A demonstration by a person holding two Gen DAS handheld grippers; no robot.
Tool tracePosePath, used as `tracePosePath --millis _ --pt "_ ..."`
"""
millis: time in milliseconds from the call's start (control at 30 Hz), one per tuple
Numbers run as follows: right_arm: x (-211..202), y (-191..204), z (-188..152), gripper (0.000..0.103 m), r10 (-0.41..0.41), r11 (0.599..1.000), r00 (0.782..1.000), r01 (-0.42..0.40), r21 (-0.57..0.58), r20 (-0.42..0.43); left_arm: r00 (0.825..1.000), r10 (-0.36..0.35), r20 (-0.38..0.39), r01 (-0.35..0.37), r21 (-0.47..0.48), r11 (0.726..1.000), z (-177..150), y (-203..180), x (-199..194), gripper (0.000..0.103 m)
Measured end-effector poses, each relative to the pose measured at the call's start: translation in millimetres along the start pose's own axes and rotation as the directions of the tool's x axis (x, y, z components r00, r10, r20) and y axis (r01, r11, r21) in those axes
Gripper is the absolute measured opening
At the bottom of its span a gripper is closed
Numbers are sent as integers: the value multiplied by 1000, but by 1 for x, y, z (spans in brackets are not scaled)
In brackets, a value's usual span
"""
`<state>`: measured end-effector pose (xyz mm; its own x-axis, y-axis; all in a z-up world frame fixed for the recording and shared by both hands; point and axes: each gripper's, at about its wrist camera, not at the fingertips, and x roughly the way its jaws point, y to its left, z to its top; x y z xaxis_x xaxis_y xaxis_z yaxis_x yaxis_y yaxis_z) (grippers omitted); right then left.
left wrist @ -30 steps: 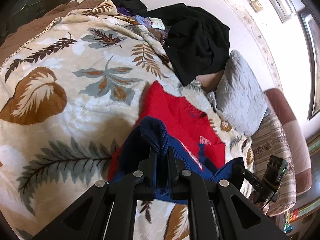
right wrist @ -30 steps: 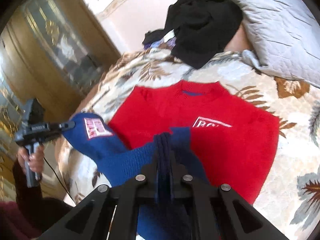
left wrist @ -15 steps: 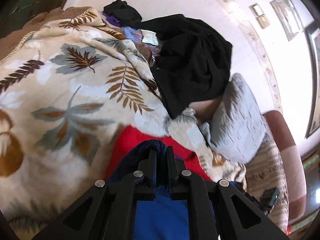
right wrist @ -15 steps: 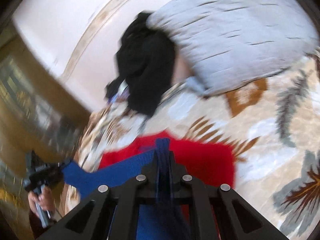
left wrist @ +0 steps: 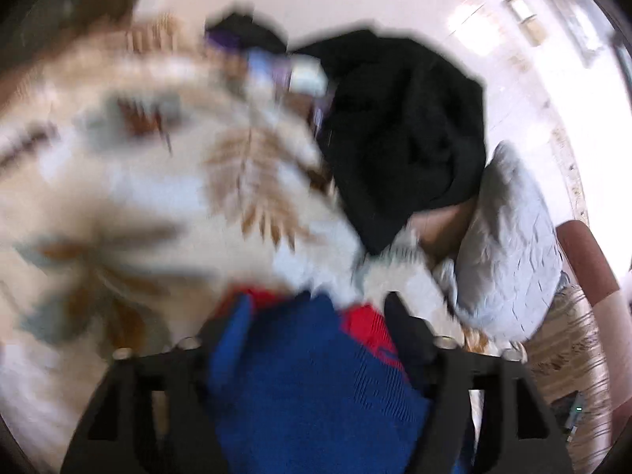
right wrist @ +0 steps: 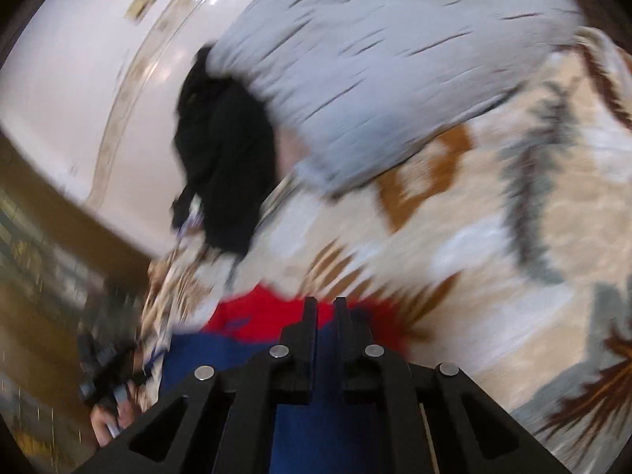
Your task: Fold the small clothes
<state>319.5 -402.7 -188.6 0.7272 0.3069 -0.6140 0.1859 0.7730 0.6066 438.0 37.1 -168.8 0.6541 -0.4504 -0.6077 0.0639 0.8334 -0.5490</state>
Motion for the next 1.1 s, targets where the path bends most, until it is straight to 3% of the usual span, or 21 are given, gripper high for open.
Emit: tracePosePath --millis 67,167,267,400,467,500,533,600,667,733,767,800,867,933,1000,1033,1067,1100 --pt "5 13 -8 11 12 999 999 -13 -30 -37 998 23 63 -26 61 998 1 -8 -27 75" --pt "14 30 -28 11 14 998 994 -21 -60 -110 990 140 23 -142 107 984 -4 -7 -45 75" --pt "18 51 -49 11 -12 990 989 -10 -144 -150 966 258 -33 -250 157 955 -32 -6 -48 75" --pt "24 55 -75 11 -90 977 972 45 -206 -217 900 402 -169 -359 236 903 -70 -3 -26 75" --pt "32 41 -85 13 -198 965 944 140 -220 -265 848 500 -173 -435 311 845 -83 6 -17 75" --pt "28 28 -87 13 -185 971 949 137 -196 -257 825 537 -175 -459 346 818 -88 13 -13 79" --pt "21 21 -84 13 -164 978 956 125 -170 -243 834 522 -178 -447 335 829 -90 19 -16 80" --pt "4 16 -81 13 -201 971 958 169 -167 -204 841 505 -193 -439 301 847 -90 25 -26 80" --pt "-20 20 -83 15 -220 961 966 191 -201 -133 842 513 -168 -447 317 837 -93 23 -38 80" --pt "-41 30 -87 15 -145 967 985 120 -226 -98 842 518 -151 -458 307 834 -100 21 -52 80" --pt "-45 34 -89 21 -111 971 989 88 -223 -96 845 514 -147 -458 296 838 -100 17 -55 80" --pt "-49 37 -94 28 -74 976 992 52 -210 -99 851 506 -138 -456 283 844 -103 15 -62 80" --pt "-46 42 -110 87 -26 985 992 4 -173 -126 869 485 -101 -446 267 854 -107 7 -74 80" --pt "-37 46 -129 86 -45 982 989 18 -188 -143 868 491 -79 -451 292 844 -113 -1 -76 80" --pt "-26 48 -144 78 -134 969 977 94 -229 -164 836 539 -103 -478 347 807 -122 1 -63 80" --pt "-21 46 -151 66 -191 954 968 143 -264 -166 813 568 -131 -493 365 790 -129 7 -54 80" --pt "-23 48 -154 62 -220 937 965 167 -308 -144 806 570 -157 -490 361 793 -132 13 -49 80" --pt "-27 50 -156 59 -237 926 961 179 -332 -143 815 557 -161 -483 343 806 -131 16 -53 80"
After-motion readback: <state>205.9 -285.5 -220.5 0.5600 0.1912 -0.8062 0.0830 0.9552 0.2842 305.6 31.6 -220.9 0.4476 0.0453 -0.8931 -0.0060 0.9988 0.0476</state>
